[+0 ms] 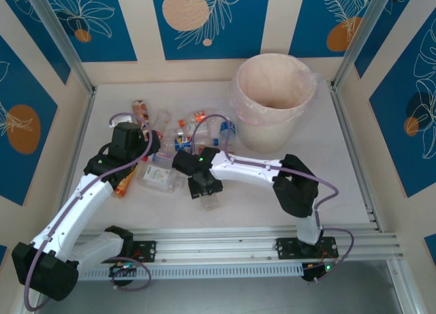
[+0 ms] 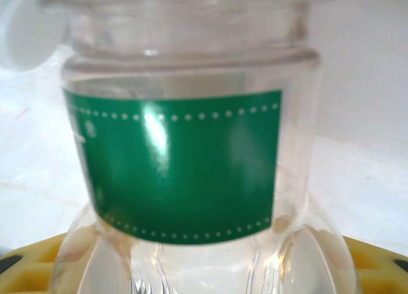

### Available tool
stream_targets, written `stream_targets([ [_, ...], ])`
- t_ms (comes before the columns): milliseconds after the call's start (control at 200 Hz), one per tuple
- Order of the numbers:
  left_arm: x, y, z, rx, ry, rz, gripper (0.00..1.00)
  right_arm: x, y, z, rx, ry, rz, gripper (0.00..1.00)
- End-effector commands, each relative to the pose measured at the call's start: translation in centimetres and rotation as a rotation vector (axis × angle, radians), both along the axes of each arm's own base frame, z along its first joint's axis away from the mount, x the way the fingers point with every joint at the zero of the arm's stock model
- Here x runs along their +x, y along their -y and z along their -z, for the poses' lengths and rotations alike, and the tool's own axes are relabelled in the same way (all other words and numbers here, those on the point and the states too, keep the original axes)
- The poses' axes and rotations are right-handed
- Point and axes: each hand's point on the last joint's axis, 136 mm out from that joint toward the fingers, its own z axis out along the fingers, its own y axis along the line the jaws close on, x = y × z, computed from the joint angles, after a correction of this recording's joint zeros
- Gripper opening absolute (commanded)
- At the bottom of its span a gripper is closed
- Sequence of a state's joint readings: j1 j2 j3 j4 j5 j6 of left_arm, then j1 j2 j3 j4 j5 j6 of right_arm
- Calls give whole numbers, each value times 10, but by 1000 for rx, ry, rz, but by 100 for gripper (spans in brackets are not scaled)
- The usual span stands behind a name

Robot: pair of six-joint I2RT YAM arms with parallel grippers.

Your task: Put the plastic bottles in the bin

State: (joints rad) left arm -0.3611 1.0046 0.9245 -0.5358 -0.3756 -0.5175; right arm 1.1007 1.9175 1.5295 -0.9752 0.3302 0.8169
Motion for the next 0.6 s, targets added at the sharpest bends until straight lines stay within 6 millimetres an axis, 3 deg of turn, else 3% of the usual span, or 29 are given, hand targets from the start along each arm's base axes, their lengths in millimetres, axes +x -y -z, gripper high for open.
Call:
stream_targets([
  [0, 4, -2, -11, 0, 29, -11, 99, -2, 10, -33, 9, 49, -49, 33],
  [260, 4, -2, -12, 0, 30, -13, 100, 22, 16, -115, 134, 253, -75, 29],
  [430, 5, -1, -12, -3, 32, -11, 100, 69, 35, -177, 175, 486, -51, 29],
  [595, 6, 1, -12, -7, 30, -1, 100, 116, 54, -251, 216, 715, -42, 28],
])
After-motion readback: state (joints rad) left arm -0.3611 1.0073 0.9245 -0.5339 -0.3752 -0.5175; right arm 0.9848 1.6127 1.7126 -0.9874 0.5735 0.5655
